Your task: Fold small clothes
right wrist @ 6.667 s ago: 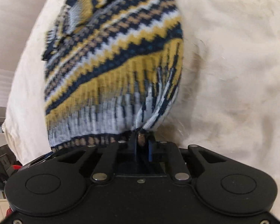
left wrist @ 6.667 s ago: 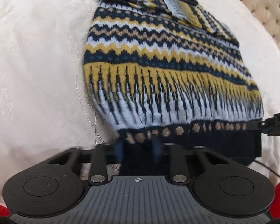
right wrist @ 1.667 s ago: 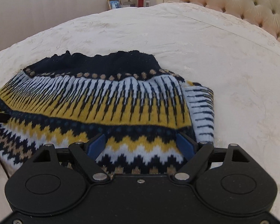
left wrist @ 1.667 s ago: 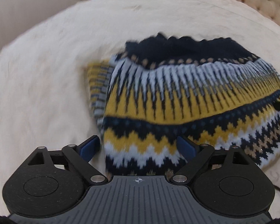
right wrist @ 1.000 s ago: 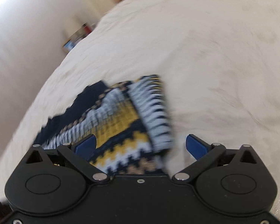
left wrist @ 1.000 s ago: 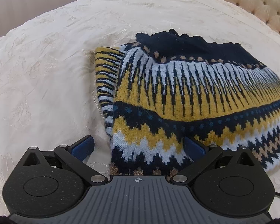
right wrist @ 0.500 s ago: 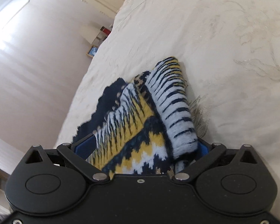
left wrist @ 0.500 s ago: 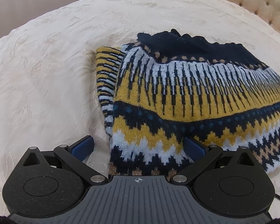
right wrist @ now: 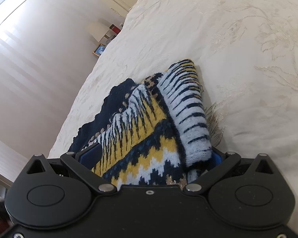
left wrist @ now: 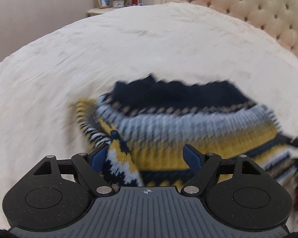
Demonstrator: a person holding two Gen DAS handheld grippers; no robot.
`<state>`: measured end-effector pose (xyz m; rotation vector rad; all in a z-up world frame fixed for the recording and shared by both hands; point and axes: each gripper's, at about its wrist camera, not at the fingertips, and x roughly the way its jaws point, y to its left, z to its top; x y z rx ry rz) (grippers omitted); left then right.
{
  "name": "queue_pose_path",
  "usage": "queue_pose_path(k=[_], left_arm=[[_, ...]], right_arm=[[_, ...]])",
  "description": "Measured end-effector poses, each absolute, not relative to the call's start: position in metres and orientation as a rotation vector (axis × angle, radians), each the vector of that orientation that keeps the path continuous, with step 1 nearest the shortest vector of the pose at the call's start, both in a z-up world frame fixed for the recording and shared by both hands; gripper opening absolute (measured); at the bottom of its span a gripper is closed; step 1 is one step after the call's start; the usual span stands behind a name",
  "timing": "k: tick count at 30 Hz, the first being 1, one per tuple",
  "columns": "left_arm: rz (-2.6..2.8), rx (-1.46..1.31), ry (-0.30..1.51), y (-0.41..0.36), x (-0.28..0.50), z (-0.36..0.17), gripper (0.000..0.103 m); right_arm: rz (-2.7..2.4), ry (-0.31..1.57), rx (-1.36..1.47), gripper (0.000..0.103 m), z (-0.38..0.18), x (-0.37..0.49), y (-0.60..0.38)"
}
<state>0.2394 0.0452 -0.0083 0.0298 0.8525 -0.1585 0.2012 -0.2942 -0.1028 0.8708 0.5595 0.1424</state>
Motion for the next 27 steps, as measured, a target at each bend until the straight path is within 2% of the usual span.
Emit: queue_pose_path(k=[7, 19, 27], left_arm=[[-0.17, 0.005, 0.798, 0.027, 0.245, 0.018, 0.078], [-0.039, 0.004, 0.816, 0.102, 0.233, 0.026, 0.078], [-0.175, -0.001, 0.841, 0.051, 0.242, 0.022, 0.079]], right_arm=[[0.154, 0.564, 0.865, 0.103, -0.103, 0.202, -0.294], [0.156, 0.566, 0.847, 0.103, -0.103, 0.204, -0.292], [0.157, 0.562, 0.834, 0.103, -0.103, 0.203, -0.289]])
